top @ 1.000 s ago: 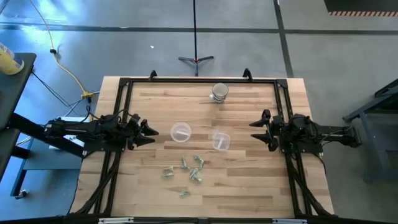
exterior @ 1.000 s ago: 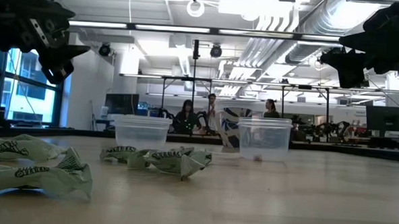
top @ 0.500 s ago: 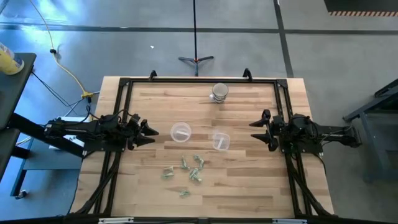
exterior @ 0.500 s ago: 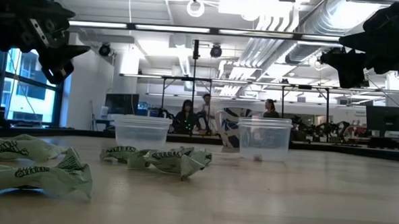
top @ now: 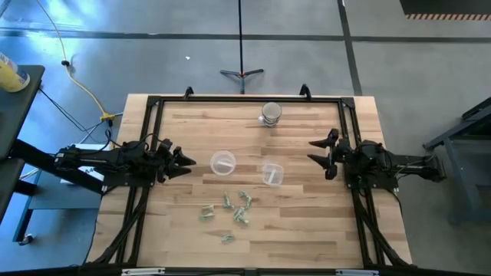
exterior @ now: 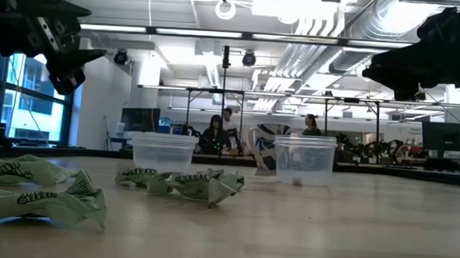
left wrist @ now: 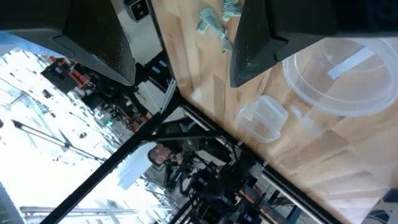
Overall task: Pick and place Stevia / Truvia into bins
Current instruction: Put the green stevia packet into the left transparent container
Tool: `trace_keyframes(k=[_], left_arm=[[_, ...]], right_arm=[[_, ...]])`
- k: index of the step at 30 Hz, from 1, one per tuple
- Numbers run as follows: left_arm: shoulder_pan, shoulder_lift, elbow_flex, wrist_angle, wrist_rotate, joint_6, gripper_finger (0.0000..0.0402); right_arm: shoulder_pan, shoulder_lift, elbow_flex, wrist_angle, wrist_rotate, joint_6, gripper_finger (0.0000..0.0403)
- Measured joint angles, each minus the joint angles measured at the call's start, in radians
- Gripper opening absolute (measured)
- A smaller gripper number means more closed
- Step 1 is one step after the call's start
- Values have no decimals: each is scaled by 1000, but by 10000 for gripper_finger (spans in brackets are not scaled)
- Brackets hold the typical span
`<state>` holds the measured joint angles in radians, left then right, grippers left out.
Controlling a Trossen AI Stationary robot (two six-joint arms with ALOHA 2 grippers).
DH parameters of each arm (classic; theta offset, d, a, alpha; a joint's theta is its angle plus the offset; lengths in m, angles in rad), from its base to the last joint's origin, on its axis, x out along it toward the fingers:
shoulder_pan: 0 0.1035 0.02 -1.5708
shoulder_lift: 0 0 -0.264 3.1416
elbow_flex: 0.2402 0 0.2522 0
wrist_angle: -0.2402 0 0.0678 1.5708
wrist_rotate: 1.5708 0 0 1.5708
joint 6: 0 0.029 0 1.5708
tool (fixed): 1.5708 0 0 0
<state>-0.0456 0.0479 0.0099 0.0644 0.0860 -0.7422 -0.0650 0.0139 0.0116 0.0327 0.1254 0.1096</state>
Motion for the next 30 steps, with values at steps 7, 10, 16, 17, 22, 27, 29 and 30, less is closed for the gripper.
trace_keyframes(k=[7, 10, 16, 17, 22, 27, 29, 30], left_arm=[[0, 0, 0, 77, -18, -125, 299], [0, 0, 0, 111, -98, -81, 299], [0, 0, 0, 120, -273, -50, 299], [0, 0, 0, 114, -289, -47, 299], [0, 0, 0, 112, -307, -47, 299], [0, 0, 0, 112, -307, -48, 299], [0, 0, 0, 112, -307, -48, 299], [0, 0, 0, 112, -307, -48, 299]], right_arm=[[0, 0, -1, 182, 19, 307, 236], [0, 0, -1, 285, 194, 479, 236], [0, 3, -1, 407, 662, 824, 236], [0, 2, -1, 411, 670, 804, 236], [0, 2, -1, 413, 636, 671, 236], [0, 2, -1, 417, 597, 713, 236], [0, 9, 0, 452, 596, 747, 236], [0, 9, 0, 470, 589, 760, 236]])
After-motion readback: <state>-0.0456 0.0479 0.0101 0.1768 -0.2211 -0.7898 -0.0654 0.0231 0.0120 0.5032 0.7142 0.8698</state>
